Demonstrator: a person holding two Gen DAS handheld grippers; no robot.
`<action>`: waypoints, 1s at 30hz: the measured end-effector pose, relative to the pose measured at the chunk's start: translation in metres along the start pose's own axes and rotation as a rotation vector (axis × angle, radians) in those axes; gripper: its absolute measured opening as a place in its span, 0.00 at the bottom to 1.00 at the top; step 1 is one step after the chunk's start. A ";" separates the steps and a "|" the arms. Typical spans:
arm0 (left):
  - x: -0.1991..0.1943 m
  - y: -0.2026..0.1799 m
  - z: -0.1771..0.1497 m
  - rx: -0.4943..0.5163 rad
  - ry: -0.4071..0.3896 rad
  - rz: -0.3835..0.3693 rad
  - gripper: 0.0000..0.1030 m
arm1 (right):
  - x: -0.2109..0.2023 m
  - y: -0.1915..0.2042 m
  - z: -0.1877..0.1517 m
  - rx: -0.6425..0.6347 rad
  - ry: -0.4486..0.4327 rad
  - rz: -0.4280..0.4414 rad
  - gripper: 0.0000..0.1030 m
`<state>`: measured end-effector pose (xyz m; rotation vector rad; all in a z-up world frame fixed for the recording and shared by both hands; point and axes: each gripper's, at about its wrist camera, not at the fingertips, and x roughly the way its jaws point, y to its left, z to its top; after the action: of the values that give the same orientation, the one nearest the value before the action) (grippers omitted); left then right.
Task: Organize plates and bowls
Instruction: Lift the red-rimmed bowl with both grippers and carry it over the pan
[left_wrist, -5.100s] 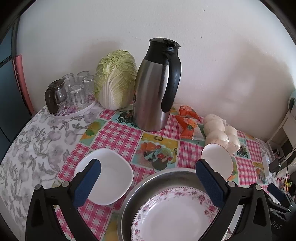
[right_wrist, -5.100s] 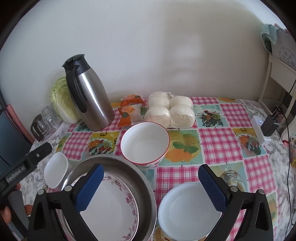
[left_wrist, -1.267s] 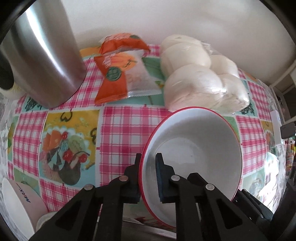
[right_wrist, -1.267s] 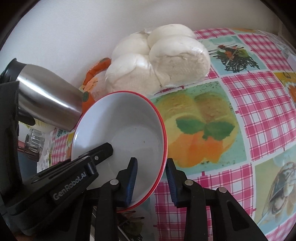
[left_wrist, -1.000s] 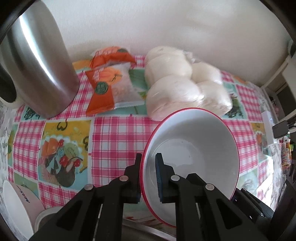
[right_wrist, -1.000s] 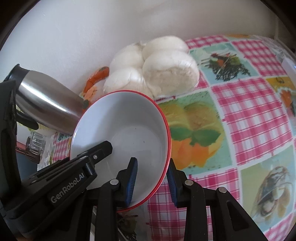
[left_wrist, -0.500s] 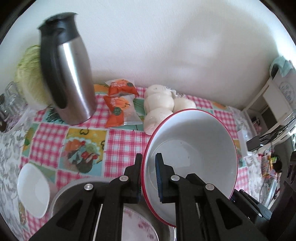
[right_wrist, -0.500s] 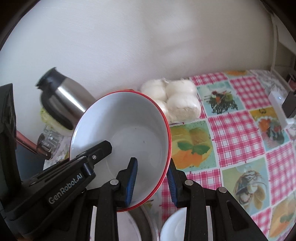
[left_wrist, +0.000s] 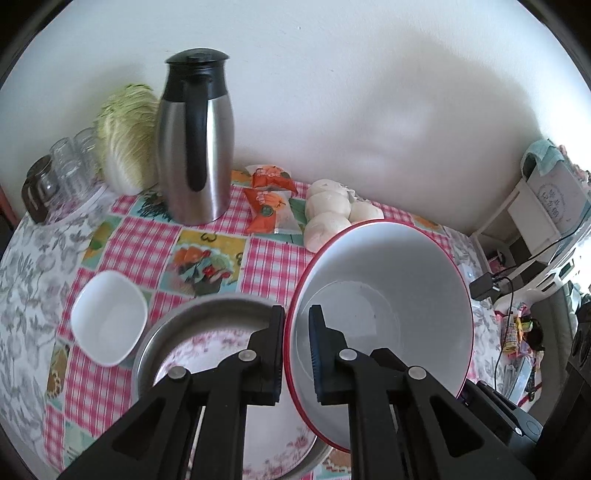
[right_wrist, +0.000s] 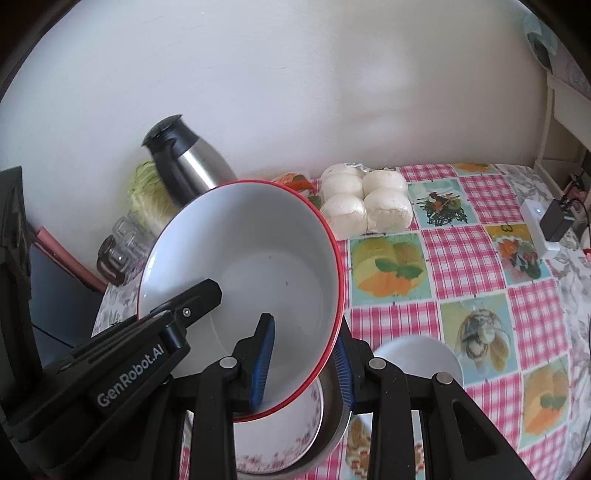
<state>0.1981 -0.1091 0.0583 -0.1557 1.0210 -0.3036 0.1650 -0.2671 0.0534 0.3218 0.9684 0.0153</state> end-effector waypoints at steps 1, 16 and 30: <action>-0.003 0.001 -0.003 -0.004 -0.002 -0.002 0.12 | -0.003 0.003 -0.003 -0.005 0.003 -0.001 0.33; -0.011 0.025 -0.054 -0.074 0.014 -0.030 0.12 | -0.013 0.017 -0.052 -0.046 0.053 -0.032 0.33; 0.025 0.065 -0.079 -0.196 0.098 -0.077 0.12 | 0.032 0.023 -0.073 -0.080 0.163 -0.053 0.33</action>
<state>0.1540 -0.0540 -0.0202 -0.3609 1.1429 -0.2828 0.1268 -0.2209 -0.0039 0.2234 1.1349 0.0327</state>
